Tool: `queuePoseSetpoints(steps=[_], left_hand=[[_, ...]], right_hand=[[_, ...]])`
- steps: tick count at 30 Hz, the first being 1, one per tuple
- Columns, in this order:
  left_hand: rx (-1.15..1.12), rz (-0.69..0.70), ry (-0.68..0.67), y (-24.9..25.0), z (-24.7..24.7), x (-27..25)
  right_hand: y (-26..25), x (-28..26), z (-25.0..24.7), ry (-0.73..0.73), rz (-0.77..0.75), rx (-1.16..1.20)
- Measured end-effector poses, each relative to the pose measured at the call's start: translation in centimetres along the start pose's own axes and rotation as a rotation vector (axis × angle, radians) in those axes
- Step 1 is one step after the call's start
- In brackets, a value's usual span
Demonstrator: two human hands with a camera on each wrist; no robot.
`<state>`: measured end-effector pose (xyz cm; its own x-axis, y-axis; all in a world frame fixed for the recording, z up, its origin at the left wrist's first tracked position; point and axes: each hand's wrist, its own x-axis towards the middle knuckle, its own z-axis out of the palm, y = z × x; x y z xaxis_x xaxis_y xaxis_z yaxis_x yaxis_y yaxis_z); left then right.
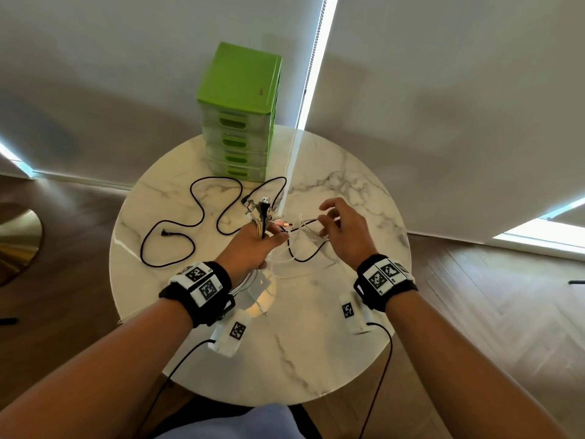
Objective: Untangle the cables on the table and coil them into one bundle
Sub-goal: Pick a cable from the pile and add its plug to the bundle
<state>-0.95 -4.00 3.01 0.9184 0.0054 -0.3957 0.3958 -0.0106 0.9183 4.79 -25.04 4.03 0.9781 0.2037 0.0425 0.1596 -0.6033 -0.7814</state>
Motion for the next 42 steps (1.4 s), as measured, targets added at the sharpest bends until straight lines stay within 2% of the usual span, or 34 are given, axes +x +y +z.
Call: queuePoseSetpoints(steps=[2, 4, 6, 8, 10, 12, 15, 19, 22, 25, 27, 30, 33, 35, 39, 42], left_hand=[[-0.011, 0.02, -0.002, 0.0, -0.1, -0.2], [-0.02, 0.024, 0.003, 0.0, -0.2, -0.2], [-0.019, 0.018, 0.015, 0.0, -0.3, -0.2], [0.001, 0.008, 0.011, -0.1, -0.5, 0.0], [0.011, 0.002, 0.006, -0.1, -0.7, 0.0], [-0.006, 0.015, 0.0, -0.1, -0.9, 0.0], [-0.052, 0.035, -0.009, 0.2, -0.9, -0.1], [-0.202, -0.031, 0.007, 0.8, -0.8, -0.1], [-0.354, -0.085, -0.006, 1.7, -0.8, -0.1], [-0.48, -0.083, -0.067, 2.6, -1.0, -0.6], [-0.508, -0.006, -0.147, 3.1, -1.0, -1.5], [-0.485, 0.079, -0.221, 3.1, -1.0, -1.7], [-0.422, 0.094, -0.149, 2.6, -1.5, -1.4], [-0.314, 0.12, -0.084, 2.2, -1.9, -1.3], [-0.136, 0.2, 0.011, 2.6, -3.2, -1.5], [-0.123, 0.228, -0.025, 3.9, -4.3, -1.7]], right_hand=[[0.0, 0.3, 0.1, -0.082, 0.073, -0.183], [0.7, 0.3, 0.3, -0.261, 0.132, -0.466], [1.0, 0.0, 0.6, -0.381, 0.145, -0.63], [1.0, -0.3, 0.5, -0.364, 0.15, -0.704], [0.5, -0.1, 0.2, -0.231, 0.155, -0.754], [-0.2, 0.4, -0.3, -0.031, 0.145, -0.658], [-1.2, 0.9, -0.8, 0.178, 0.163, -0.238], [-3.8, 0.0, 0.0, 0.16, 0.273, 0.415], [-6.1, -1.5, 1.5, 0.094, 0.185, 0.61], [-8.4, -3.0, 3.3, -0.027, 0.07, 0.573], [-9.1, -3.4, 4.7, -0.092, 0.051, 0.524], [-9.1, -3.7, 6.5, -0.087, -0.005, 0.361], [-8.7, -3.7, 7.1, -0.056, -0.015, 0.272], [-8.9, -3.6, 6.9, -0.085, -0.015, 0.242], [-8.8, -3.8, 6.0, -0.301, -0.051, 0.032], [-7.2, -4.6, 6.0, -0.448, -0.082, -0.045]])
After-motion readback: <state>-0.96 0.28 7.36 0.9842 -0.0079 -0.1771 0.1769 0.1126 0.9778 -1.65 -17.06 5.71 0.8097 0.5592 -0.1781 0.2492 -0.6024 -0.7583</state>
